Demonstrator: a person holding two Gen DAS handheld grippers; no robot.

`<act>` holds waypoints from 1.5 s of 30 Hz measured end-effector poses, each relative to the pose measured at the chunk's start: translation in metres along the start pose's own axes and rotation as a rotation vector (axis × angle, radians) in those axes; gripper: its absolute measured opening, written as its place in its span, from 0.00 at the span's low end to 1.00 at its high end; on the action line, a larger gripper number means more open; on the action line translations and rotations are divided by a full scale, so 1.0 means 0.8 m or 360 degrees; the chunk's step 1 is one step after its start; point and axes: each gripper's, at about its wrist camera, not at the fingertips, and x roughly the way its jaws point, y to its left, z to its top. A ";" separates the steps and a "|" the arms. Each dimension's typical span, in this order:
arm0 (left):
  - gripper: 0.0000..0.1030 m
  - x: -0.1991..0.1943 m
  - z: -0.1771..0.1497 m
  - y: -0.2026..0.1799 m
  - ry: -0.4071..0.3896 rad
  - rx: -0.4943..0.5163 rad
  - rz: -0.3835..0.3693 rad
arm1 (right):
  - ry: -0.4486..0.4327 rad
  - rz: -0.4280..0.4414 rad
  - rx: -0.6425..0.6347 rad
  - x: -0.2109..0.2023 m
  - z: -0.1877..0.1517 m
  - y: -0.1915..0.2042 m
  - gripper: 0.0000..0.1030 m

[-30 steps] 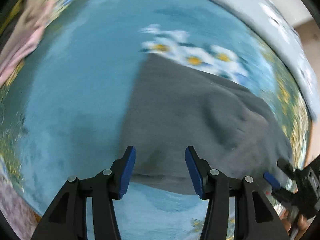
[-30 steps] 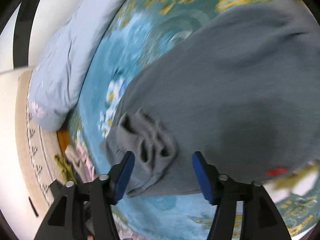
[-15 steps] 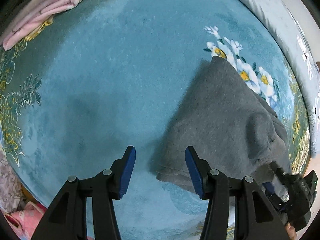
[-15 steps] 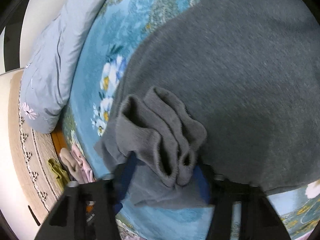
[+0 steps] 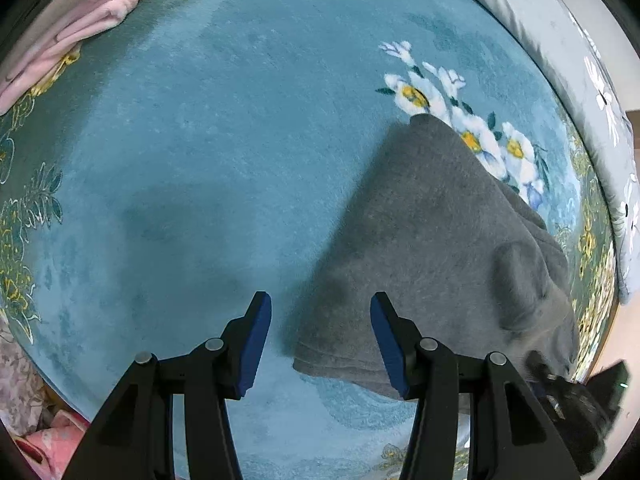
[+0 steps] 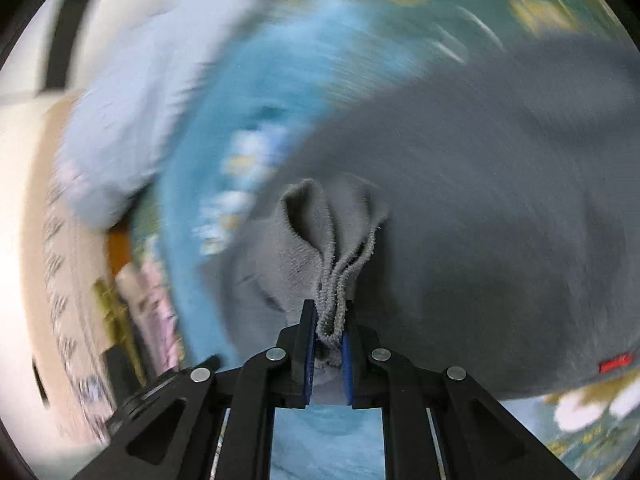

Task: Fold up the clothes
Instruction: 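Grasp the bunched sleeve end with the right gripper and lift it over the body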

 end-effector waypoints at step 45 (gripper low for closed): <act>0.51 0.015 -0.026 -0.186 0.0128 0.0682 -0.0272 | -0.0580 0.0049 0.0224 -0.170 0.010 -0.069 0.34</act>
